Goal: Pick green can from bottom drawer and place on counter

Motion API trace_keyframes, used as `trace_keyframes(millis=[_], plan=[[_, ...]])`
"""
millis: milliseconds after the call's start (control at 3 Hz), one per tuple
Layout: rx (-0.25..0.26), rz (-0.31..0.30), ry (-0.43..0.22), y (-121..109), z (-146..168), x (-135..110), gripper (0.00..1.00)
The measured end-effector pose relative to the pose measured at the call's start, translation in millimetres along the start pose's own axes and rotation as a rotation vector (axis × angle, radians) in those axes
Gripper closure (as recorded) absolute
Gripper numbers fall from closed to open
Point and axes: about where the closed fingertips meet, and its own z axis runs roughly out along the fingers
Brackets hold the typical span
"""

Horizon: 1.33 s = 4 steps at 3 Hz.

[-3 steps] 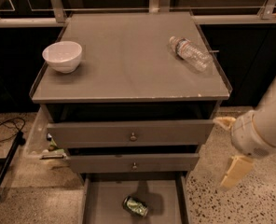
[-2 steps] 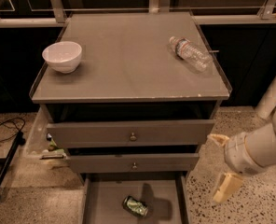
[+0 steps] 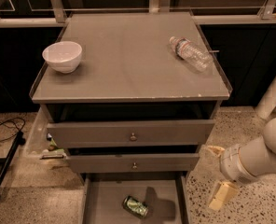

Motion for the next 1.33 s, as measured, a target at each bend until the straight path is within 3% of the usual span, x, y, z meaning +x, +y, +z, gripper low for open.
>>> trace_keyframes(millis=[333, 667, 1333], plan=[[-0.026, 0.016, -0.003, 3, 21, 6, 0.00], [-0.071, 0.056, -0.054, 6, 64, 23, 0.00], [-0.148, 0.112, -0.175, 12, 176, 64, 0.00]])
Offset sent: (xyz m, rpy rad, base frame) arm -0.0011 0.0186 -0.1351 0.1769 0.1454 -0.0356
